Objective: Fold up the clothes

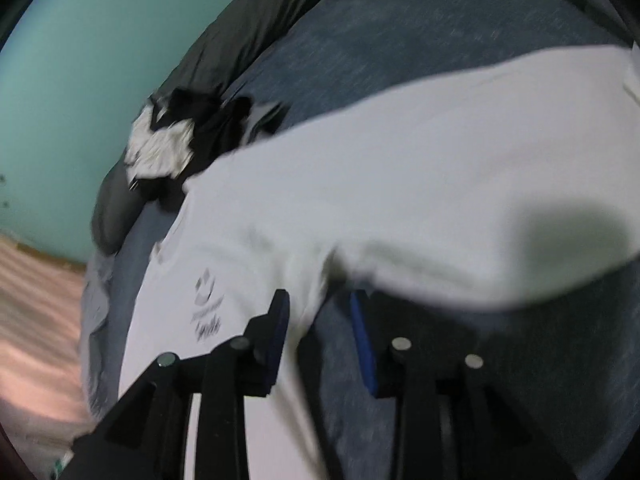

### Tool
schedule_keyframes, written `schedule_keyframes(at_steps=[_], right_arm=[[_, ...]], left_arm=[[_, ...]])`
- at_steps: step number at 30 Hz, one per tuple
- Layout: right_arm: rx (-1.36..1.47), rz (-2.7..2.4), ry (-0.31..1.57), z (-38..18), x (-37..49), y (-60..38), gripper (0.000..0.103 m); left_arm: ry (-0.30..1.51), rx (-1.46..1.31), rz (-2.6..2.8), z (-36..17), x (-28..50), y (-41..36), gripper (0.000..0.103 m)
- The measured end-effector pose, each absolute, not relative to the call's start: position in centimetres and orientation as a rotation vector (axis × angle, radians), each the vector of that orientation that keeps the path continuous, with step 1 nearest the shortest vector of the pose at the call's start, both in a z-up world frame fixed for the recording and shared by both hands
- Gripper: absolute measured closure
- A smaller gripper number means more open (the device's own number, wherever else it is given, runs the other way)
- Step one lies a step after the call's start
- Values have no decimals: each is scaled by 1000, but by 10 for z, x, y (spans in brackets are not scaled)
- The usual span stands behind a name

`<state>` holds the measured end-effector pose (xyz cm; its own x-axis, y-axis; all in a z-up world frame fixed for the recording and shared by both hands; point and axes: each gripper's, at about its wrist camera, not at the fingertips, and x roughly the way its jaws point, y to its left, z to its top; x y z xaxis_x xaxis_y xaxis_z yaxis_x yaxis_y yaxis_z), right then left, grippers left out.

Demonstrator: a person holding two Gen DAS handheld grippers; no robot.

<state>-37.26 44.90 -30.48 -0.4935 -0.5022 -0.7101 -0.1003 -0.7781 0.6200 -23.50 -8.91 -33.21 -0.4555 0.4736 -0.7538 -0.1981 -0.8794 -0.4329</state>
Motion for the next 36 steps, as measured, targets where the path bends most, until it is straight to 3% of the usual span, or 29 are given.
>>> schedule_keyframes(at_steps=[3,9,13,16,25,32,36], right_arm=[[1441,-2316,-871,-313,-365,439,71],[1411,-2258,-1095,-336,-371,440,73],[1385,-2276,-1123,-339,-378,435,98],[1355,-2323,-1102,-333,-381,433,102],[1297,-2494,-1033,-304,-392,464,103],[1402,-2316,-1066,-317,-378,454,99],[1424,-2253,-1130,-333,-370,447,79]], left_arm=[[-400,-1346,2352,-331,-234,-87,86],[-399,-1346,2353,-332,-234,-88,86],[-398,-1354,2352,-334,-236,-88,86],[-397,-1356,2350,-335,-236,-88,86],[-393,-1355,2352,-335,-235,-88,86],[-391,-1357,2347,-335,-237,-87,86],[-388,-1355,2345,-335,-236,-86,86]])
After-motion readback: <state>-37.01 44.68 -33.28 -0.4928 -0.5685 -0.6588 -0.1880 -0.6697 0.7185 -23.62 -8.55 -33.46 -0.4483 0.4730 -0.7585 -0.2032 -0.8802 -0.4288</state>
